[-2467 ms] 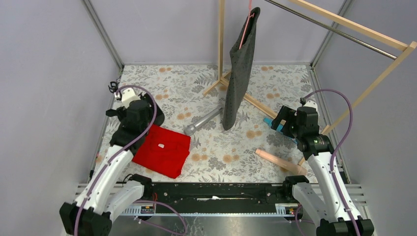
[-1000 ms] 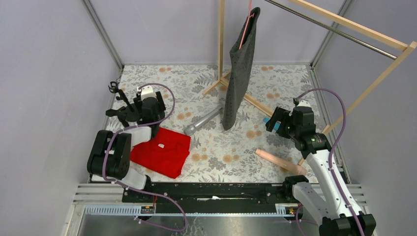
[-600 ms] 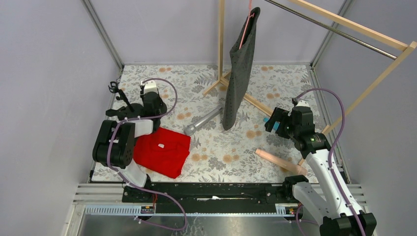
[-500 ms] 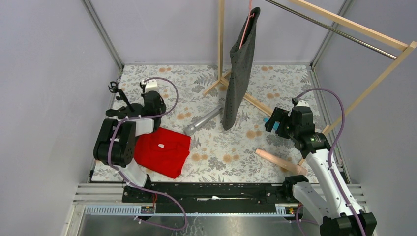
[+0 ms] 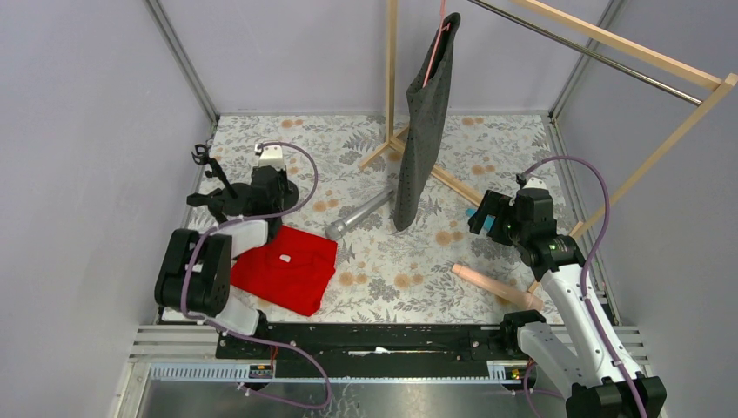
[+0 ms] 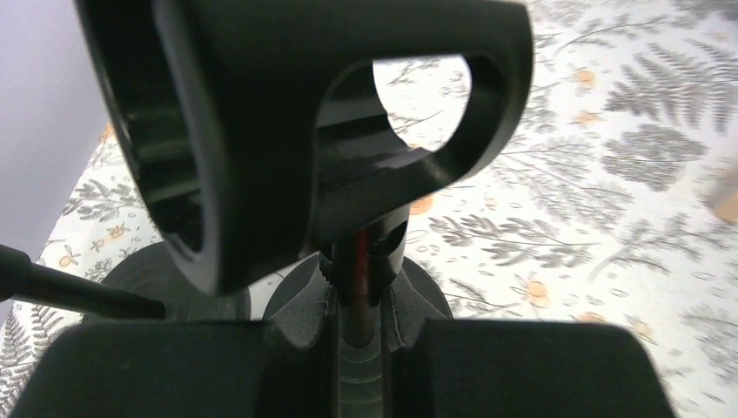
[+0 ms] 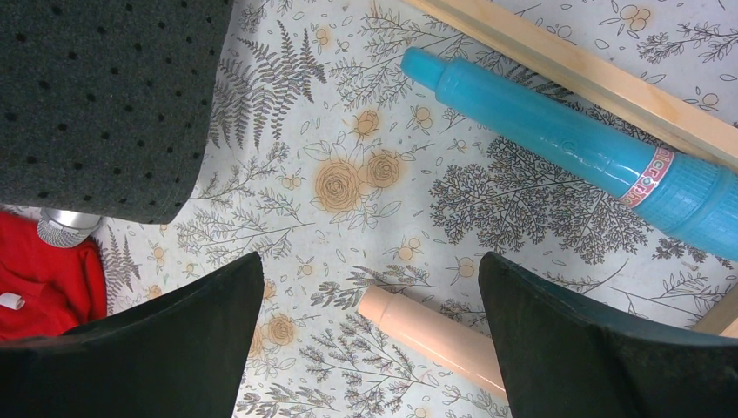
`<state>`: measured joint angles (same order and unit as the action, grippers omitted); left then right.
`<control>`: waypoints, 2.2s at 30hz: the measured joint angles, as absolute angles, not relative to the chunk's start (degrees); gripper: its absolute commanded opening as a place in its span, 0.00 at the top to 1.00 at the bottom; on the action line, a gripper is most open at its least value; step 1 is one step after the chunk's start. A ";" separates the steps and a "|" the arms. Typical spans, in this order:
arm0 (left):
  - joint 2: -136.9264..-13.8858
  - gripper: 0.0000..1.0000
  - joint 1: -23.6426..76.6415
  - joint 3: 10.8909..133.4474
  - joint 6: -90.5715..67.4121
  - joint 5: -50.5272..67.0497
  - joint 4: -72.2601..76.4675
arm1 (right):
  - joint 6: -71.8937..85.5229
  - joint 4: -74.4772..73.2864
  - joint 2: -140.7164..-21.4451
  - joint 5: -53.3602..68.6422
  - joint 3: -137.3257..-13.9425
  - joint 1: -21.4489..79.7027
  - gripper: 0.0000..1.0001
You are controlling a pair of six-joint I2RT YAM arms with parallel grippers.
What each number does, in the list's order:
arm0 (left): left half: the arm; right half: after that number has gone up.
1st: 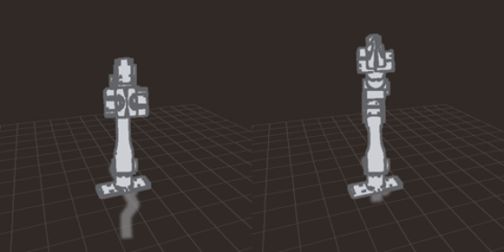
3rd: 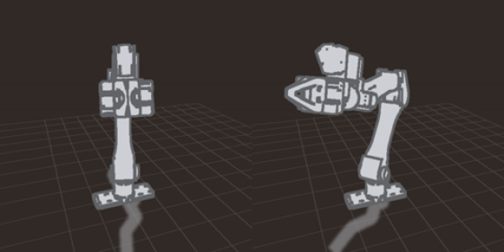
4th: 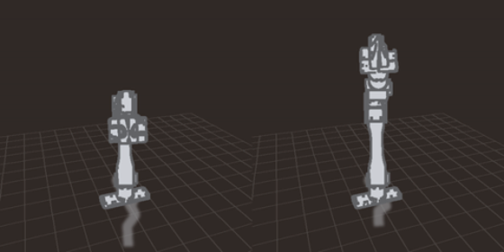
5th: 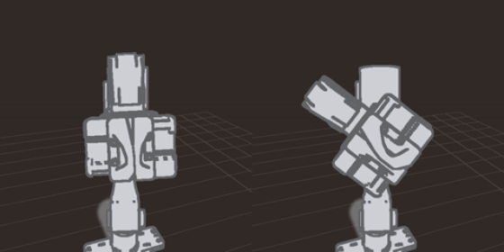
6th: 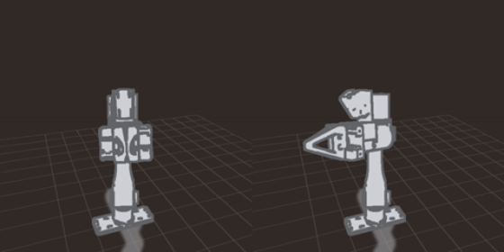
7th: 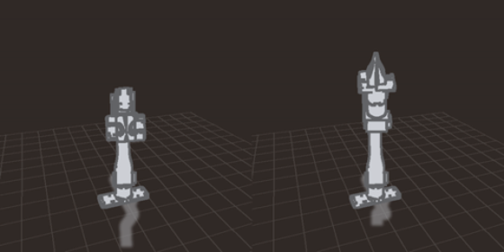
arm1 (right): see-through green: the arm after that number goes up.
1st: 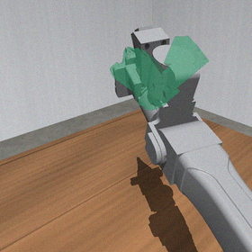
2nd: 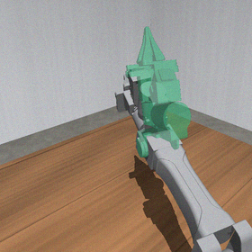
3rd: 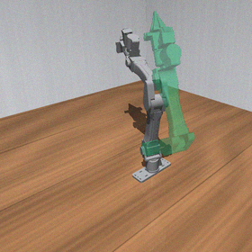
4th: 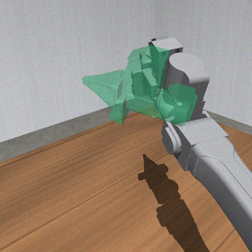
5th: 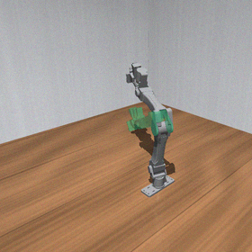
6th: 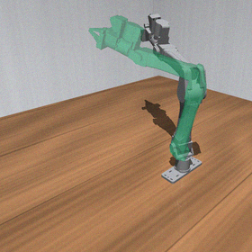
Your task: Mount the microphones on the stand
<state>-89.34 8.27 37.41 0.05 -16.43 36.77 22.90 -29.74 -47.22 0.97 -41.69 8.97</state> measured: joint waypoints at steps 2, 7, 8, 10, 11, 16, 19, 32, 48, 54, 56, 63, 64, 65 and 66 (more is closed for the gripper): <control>-86.24 1.00 9.32 36.42 0.08 -15.51 35.57 | 22.90 -29.76 -47.20 0.97 -41.69 9.02 0.00; -77.10 1.00 12.08 34.50 -0.27 -13.23 34.11 | 22.90 -29.76 -46.76 0.97 -41.69 9.02 0.00; -74.83 1.00 12.16 34.20 -0.78 -12.78 33.47 | 22.90 -29.76 -46.59 0.97 -41.69 9.02 0.00; -71.31 1.00 12.08 34.00 -2.02 -11.33 32.21 | 22.90 -29.76 -46.15 0.97 -41.69 9.02 0.00; -69.71 1.00 12.03 33.98 -2.81 -10.17 31.70 | 22.90 -29.74 -45.95 0.91 -41.69 9.02 0.00; -61.19 1.00 13.82 32.14 -6.83 -2.24 29.82 | 22.90 -29.71 -45.45 0.08 -41.69 9.02 0.00; -57.25 1.00 16.40 31.73 -9.15 2.42 27.51 | 22.90 -29.71 -44.84 -0.38 -41.69 9.02 0.00; -46.33 1.00 35.51 20.88 -14.92 15.88 23.99 | 22.92 -29.19 -40.16 -0.12 -41.67 9.02 0.00; -48.88 1.00 50.50 10.04 -8.80 9.54 30.20 | 22.83 -15.81 -38.44 19.59 -37.04 9.26 0.07; -49.43 1.00 51.22 7.68 -7.29 5.15 33.15 | 23.51 -12.67 -42.11 19.44 -36.86 12.95 0.08; -50.28 1.00 51.59 7.66 -6.85 3.92 33.67 | 23.62 -12.86 -44.01 17.63 -36.91 14.83 0.08; -51.64 0.98 52.88 7.22 -5.37 -0.47 34.24 | 25.45 -21.56 -50.78 4.12 -40.23 16.78 0.06; -51.64 0.98 52.90 7.22 -5.23 -0.89 34.20 | 26.11 -23.55 -51.48 1.83 -41.30 16.78 0.05; -51.62 0.98 52.93 7.22 -5.02 -1.37 34.20 | 26.85 -25.43 -52.16 -0.36 -42.41 16.78 0.04; -51.62 0.97 52.95 7.22 -4.93 -1.72 34.17 | 27.64 -26.72 -52.71 -1.83 -43.24 16.78 0.02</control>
